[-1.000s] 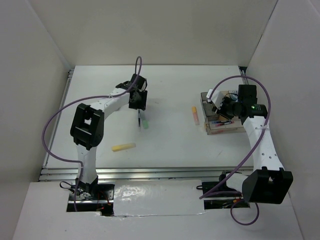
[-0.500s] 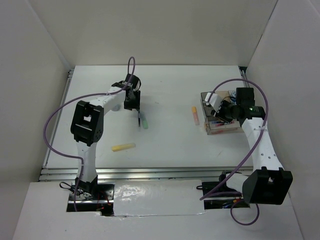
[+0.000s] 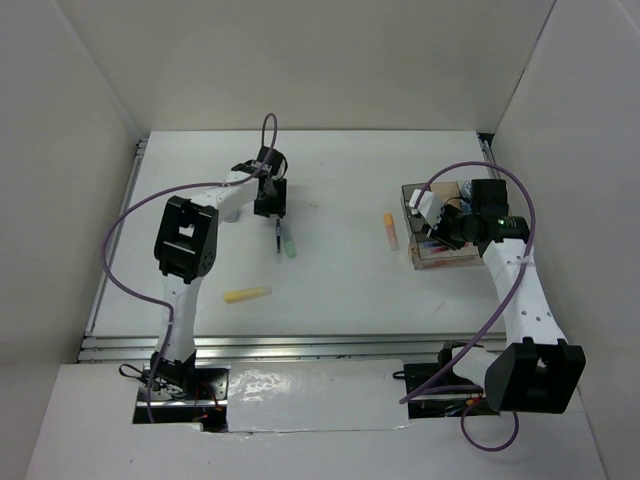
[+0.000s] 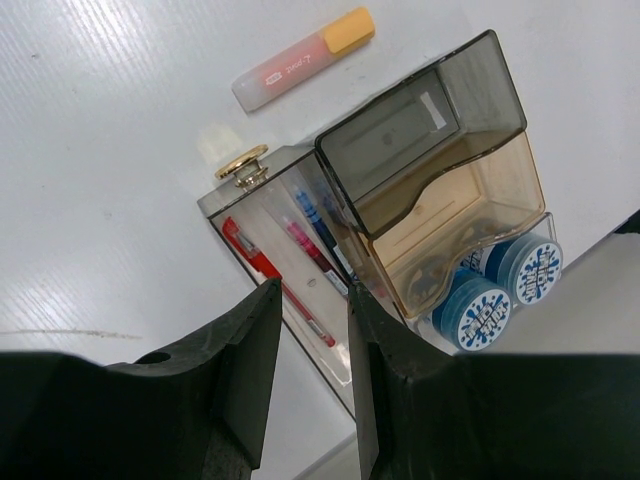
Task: Sort the stationery into containers
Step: Pick up the pen from the center of the board.
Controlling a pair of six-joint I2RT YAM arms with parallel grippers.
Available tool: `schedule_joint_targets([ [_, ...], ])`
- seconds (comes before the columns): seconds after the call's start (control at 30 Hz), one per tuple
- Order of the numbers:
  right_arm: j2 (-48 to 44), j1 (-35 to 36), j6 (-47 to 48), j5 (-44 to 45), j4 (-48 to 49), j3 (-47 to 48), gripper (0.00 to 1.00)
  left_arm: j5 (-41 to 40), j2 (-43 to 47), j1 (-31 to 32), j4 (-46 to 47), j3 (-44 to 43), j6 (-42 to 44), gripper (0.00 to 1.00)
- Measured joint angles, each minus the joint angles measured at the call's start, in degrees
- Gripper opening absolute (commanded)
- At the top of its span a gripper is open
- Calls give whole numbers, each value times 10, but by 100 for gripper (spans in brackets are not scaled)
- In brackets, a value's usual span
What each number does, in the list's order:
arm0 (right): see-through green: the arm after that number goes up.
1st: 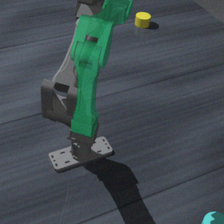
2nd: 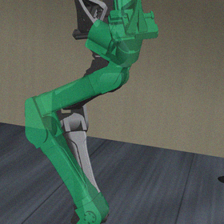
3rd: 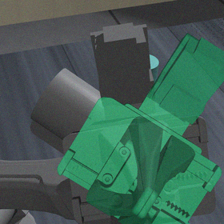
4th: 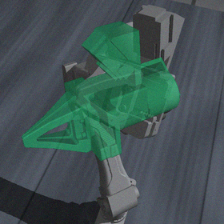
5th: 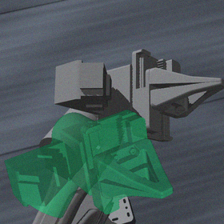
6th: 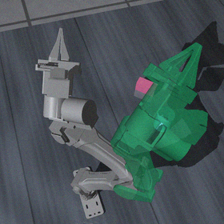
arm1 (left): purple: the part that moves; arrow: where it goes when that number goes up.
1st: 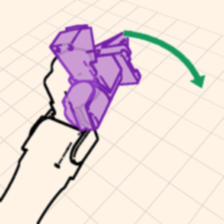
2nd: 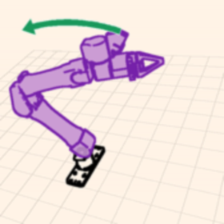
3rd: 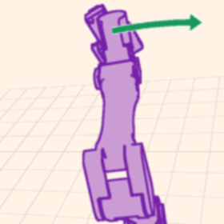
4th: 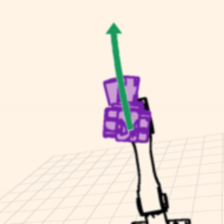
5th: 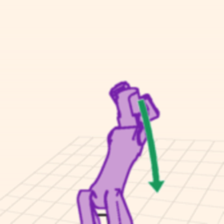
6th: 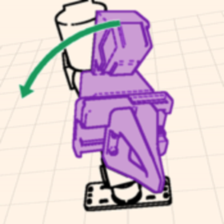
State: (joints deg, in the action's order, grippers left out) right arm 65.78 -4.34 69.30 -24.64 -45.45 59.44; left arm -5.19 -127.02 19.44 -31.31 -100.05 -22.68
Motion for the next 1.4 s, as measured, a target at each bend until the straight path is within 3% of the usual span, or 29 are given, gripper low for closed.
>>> schedule_joint_targets([
  [0.73, -4, 8, 0, 2, 0, -7, 40, -10, 39, 18, 29, 71, 1, 46],
  [0.97, -8, 12, 0, 5, 1, -11, 40, -5, 40, 30, 27, 72, 1, 23],
  [1.1, -15, 15, 0, 5, 0, -12, 39, -5, 40, 31, 26, 72, 1, 17],
  [1.23, -19, 28, -3, 3, 0, -12, 39, -2, 46, 26, 29, 82, 1, 0],
  [1.33, -28, 61, -12, 0, -2, -10, 40, 12, 54, 18, 17, 88, 1, 0],
  [1.4, -38, 97, -30, -3, -3, -2, 49, 35, 65, 7, 8, 98, 0, 0],
])
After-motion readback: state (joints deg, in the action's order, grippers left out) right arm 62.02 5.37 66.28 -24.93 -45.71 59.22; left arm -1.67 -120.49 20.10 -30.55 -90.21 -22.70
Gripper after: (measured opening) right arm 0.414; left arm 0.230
